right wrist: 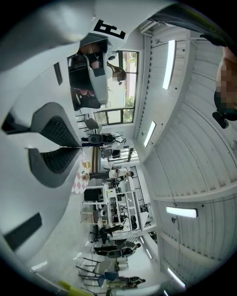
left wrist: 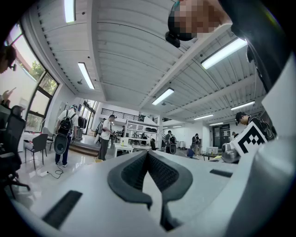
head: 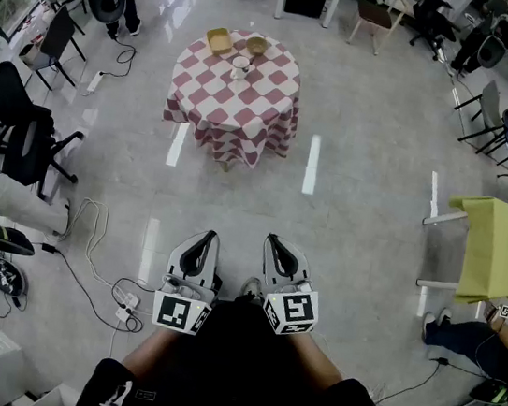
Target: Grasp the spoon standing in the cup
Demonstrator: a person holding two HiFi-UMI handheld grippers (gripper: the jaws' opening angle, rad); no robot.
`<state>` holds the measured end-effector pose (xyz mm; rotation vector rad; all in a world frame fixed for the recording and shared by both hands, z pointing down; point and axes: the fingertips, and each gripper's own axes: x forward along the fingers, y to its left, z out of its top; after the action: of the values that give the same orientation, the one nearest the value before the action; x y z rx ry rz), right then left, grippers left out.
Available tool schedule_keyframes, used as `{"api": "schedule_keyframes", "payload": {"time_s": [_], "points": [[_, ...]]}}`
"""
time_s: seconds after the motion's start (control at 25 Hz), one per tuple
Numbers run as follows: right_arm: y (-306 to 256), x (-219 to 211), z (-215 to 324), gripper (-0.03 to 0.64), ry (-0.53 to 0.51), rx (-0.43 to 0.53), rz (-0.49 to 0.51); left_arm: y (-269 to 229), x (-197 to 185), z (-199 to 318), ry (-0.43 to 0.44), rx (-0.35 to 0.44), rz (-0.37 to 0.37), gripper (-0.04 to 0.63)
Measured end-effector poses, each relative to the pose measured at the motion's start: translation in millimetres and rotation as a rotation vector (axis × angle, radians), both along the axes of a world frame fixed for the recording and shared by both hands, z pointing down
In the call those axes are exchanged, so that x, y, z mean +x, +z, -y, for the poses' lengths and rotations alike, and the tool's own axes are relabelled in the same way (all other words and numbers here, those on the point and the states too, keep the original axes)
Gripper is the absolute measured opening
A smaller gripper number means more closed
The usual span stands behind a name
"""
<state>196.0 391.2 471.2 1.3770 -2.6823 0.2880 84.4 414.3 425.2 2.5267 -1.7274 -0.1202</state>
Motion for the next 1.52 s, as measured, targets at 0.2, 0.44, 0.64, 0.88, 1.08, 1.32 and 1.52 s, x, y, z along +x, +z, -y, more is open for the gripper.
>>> {"api": "schedule_keyframes", "payload": {"time_s": [0.2,0.44,0.64,0.88,1.08,1.32,1.52], "points": [[0.0,0.1,4.3,0.028,0.005,0.003,-0.003,1.1,-1.0,2.8,0.005,-0.004,-0.003,0.008],[-1.0,-5.0,3.4,0.028,0.001,0.003,0.002,0.2,-3.9,3.2,0.007,-0.006,-0.004,0.008],[2.6,-10.9,8.0,0.028,-0.004,0.0,-0.006,2.6,-9.2,8.0,0.007,-0.006,-0.008,0.008],[3.4,-22.8,20.8,0.028,0.01,-0.005,0.013,5.6,-22.9,18.7,0.015,-0.008,-0.014,0.008],[5.7,-41.9,38.5,0.028,0.028,-0.01,0.032,9.1,-43.9,35.9,0.027,-0.011,-0.013,0.008],[8.1,-79.0,66.2,0.028,0.051,-0.012,0.014,9.2,-79.4,66.4,0.057,-0.01,-0.02,0.008],[15.4,-109.4,88.5,0.028,0.081,-0.019,0.013,19.8,-110.5,89.7,0.08,-0.019,-0.029,0.008]]}}
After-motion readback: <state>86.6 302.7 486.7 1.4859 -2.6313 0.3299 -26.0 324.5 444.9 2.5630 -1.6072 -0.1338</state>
